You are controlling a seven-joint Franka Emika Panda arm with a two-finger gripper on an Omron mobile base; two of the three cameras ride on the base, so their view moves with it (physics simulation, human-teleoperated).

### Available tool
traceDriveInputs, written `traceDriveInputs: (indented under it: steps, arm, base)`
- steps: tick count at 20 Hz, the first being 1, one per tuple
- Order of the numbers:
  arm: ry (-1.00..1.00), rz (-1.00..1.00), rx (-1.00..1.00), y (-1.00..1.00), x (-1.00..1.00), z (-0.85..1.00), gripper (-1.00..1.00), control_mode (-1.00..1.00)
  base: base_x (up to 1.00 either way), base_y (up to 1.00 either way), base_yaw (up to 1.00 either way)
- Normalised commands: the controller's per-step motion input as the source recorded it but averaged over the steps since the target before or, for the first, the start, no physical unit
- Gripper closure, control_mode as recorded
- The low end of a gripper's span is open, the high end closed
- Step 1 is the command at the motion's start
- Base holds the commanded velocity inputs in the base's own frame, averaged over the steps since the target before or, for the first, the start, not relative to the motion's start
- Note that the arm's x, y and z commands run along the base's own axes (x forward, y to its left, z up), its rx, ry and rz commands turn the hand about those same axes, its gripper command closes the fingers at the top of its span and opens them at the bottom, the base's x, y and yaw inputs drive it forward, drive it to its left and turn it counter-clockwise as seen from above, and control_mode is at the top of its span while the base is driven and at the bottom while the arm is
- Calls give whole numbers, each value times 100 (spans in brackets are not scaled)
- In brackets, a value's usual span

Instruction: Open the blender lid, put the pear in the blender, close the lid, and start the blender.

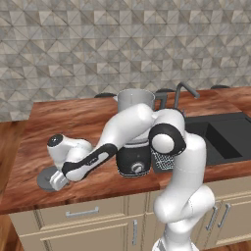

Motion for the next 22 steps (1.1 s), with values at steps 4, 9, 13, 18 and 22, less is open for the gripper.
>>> traceDriveInputs:
  steps: [4, 9, 13, 18, 22]
  arm:
    - [0, 4, 0, -2, 8, -18, -100, -100]
    - [0, 7, 0, -15, 15, -23, -100, -100]
    - [0, 8, 0, -23, 14, -6, -100, -100]
    - [0, 8, 0, -1, 22, -6, -100, -100]
    - [2, 7, 0, 17, 18, -15, -100, -100]
  base:
    - [0, 0, 0]
    - [0, 0, 0]
    - [0, 0, 0]
    - [0, 0, 0]
    - [0, 0, 0]
